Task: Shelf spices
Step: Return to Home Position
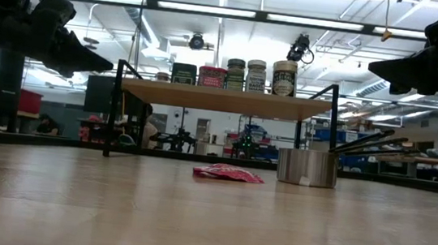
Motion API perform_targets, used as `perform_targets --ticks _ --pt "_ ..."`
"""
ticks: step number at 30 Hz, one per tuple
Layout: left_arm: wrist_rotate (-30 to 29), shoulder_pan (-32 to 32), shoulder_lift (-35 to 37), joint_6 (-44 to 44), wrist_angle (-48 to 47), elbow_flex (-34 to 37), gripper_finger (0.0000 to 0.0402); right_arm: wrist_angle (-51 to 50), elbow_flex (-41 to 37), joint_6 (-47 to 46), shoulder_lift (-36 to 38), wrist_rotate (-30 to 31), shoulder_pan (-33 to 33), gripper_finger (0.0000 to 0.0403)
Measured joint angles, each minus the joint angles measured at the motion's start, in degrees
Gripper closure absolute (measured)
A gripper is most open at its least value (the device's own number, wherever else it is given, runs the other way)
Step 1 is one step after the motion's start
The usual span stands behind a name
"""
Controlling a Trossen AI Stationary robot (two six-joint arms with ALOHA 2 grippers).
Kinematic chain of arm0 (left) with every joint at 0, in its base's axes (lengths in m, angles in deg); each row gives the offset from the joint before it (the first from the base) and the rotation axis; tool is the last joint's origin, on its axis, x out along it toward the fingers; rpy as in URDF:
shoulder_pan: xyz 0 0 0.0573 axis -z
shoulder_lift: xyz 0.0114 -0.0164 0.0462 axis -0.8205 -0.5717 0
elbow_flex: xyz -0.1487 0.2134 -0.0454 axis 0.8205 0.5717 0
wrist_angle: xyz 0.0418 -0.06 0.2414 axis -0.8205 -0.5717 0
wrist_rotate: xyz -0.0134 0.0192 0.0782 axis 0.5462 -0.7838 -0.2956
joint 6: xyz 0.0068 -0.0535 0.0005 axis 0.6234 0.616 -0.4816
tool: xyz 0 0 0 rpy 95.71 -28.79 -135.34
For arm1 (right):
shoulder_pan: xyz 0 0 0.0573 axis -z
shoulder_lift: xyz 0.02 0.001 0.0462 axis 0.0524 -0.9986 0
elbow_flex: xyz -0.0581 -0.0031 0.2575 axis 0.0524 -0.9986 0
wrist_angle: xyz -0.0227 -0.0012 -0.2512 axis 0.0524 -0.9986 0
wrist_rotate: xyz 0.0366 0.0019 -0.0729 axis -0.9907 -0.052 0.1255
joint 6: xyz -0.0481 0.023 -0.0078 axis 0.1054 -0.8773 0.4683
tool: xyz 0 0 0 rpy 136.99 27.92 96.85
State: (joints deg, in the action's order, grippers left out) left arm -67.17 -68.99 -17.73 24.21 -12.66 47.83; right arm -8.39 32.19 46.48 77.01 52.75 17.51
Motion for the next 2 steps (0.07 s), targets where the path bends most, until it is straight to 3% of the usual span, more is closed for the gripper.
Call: perform_targets --ticks 2 --pt "0.0 0.0 0.0 0.0 0.0 0.0 0.0399 0.0 0.0 0.0 0.0 0.0 0.0 0.0390"
